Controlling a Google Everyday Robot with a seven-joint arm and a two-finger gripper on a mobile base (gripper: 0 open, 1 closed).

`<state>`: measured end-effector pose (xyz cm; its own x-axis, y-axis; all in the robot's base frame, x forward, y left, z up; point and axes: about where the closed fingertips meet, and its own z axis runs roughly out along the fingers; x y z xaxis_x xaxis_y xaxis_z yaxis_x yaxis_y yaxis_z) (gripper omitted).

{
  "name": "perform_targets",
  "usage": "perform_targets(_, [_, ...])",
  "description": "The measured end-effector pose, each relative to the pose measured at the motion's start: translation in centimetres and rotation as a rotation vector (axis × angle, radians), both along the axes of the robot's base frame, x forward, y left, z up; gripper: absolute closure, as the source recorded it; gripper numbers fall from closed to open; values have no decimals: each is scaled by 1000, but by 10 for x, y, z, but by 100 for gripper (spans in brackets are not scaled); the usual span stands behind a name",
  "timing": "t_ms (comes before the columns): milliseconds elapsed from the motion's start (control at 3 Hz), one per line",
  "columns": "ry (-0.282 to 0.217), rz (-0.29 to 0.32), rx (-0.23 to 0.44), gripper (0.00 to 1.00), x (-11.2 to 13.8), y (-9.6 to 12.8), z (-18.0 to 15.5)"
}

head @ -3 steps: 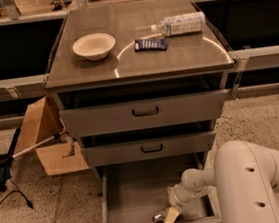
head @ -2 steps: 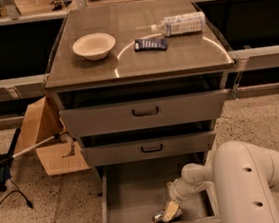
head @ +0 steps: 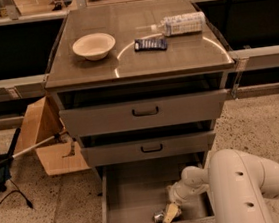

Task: Pick redbull can from bottom drawer and place on counter

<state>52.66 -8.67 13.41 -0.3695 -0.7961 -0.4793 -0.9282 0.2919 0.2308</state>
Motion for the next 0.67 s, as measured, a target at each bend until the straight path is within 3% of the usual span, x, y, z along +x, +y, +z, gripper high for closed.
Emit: perform_targets(667, [1, -10, -4, 0, 22, -9, -5])
